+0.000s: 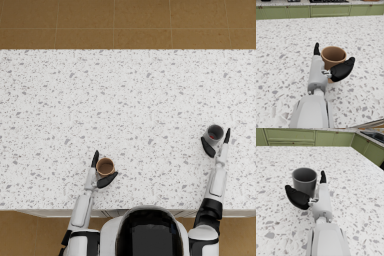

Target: Pick up two cups and pour the berry on the right into the cup on the left

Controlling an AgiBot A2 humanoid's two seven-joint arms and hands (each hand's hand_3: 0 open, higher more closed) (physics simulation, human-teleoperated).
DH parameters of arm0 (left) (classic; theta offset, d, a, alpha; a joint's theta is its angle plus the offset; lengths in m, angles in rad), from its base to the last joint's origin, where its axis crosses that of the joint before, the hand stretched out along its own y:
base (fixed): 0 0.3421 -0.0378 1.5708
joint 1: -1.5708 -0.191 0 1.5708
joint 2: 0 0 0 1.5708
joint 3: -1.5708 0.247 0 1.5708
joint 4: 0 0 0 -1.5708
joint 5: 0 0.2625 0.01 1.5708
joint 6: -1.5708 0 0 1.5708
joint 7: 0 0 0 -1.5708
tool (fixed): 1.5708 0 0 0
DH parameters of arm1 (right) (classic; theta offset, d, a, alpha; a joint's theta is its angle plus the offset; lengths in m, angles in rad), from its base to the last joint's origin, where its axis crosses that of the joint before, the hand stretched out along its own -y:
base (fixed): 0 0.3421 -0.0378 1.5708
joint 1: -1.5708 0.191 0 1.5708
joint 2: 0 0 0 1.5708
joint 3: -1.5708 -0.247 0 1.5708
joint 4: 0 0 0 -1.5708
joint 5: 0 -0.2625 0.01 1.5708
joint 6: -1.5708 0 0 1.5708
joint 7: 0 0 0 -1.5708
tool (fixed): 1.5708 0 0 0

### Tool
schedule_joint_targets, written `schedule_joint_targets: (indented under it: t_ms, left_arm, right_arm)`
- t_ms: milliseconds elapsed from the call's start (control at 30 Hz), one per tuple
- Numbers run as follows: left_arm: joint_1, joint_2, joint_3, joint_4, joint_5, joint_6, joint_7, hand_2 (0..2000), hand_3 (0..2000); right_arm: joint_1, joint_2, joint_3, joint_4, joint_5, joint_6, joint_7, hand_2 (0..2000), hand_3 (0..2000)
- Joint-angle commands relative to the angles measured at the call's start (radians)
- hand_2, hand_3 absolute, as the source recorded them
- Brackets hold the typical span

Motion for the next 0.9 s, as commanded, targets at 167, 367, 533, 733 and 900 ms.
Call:
schedule_joint_targets:
  t_ms: [167, 367, 533, 733, 900]
  left_arm:
    - [0.039, 0.025, 0.003, 0.032, 0.0, -0.003, 0.0, 0, 0]
    - [0.054, 0.042, 0.015, 0.081, 0.0, -0.014, -0.002, 0, 0]
    - [0.04, 0.045, 0.022, 0.086, 0.0, -0.02, -0.002, 2000, 653]
    - [0.035, 0.055, 0.019, -0.069, 0.0, -0.023, -0.004, 2000, 1280]
    - [0.075, 0.087, 0.06, -0.123, 0.0, -0.025, -0.004, 2000, 1280]
  right_arm:
    - [0.088, -0.003, 0.03, -0.11, 0.0, -0.001, 0.0, 0, 0]
    - [0.11, -0.009, 0.015, -0.151, 0.0, -0.003, 0.0, 0, 0]
    - [0.082, -0.018, 0.004, -0.087, 0.0, 0.024, -0.001, 2000, 980]
    - [-0.002, -0.036, 0.025, 0.102, 0.0, 0.044, 0.004, 2000, 1280]
    - [-0.112, -0.05, 0.131, 0.423, 0.0, 0.062, 0.003, 2000, 1280]
